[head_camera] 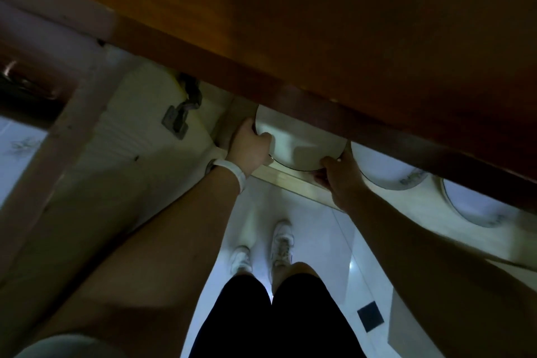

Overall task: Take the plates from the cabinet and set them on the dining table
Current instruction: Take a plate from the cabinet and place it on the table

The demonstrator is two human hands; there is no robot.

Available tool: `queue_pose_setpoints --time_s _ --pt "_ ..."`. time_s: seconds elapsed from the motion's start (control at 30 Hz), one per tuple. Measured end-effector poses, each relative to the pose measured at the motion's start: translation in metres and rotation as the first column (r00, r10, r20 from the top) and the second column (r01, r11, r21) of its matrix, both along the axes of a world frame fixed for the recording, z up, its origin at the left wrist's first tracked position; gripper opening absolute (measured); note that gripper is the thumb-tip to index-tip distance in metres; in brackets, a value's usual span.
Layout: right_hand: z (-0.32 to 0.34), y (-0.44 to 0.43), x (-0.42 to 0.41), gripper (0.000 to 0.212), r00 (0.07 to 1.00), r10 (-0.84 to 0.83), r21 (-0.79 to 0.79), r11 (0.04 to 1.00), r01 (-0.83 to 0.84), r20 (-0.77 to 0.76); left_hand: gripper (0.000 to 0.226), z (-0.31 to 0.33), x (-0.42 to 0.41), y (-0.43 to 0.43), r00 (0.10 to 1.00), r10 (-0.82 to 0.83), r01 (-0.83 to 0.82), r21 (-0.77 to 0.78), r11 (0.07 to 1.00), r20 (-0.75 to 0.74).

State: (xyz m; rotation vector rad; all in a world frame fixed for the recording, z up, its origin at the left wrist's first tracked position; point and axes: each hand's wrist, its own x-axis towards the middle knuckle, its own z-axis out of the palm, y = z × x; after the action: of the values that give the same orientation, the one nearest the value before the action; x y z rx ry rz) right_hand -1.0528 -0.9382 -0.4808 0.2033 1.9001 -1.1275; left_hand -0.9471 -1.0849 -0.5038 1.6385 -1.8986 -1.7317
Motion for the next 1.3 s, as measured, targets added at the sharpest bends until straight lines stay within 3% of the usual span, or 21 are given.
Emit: queue_pose_setpoints --time_s 0.03,0.2,0.37,0.63,0.83,1.0,1.3 --pt "0.004 0.005 0.002 0.025 1.0 -0.001 -0.013 1.0 0.001 -0.011 0.012 0.003 0.004 0.003 0.999 0.0 0.0 0.01 1.0 -0.033" --pt "0.033 0.04 0.017 0.043 0.999 0.012 -0.042 0.999 -0.014 -0.042 0.014 0.044 0.022 0.02 0.99 -0.048 0.051 0.018 0.999 -0.132" --pt "0.075 0.089 0.038 0.034 0.994 0.081 0.016 0.997 -0.08 -0.072 0.035 0.08 0.046 0.05 0.982 -0.07 0.09 0.108 0.99 -0.173" --pt "0.152 0.166 0.08 0.028 0.967 0.143 0.111 0.986 -0.121 -0.211 0.051 0.135 0.097 0.123 0.97 -0.137 0.173 0.177 0.969 -0.203" --pt "0.187 0.226 0.112 0.025 0.941 0.009 0.102 0.994 0.027 -0.338 0.049 0.179 0.113 0.179 0.944 -0.189 0.254 0.234 0.938 -0.27" --pt "0.209 0.281 0.14 0.036 0.915 -0.209 -0.038 0.977 0.209 -0.345 0.049 0.208 0.112 0.221 0.902 -0.301 0.367 0.185 0.912 -0.31" --pt "0.259 0.406 0.192 0.053 0.775 -0.465 -0.253 0.885 0.392 -0.428 0.053 0.264 0.108 0.334 0.727 -0.528 0.599 0.029 0.8 -0.439"
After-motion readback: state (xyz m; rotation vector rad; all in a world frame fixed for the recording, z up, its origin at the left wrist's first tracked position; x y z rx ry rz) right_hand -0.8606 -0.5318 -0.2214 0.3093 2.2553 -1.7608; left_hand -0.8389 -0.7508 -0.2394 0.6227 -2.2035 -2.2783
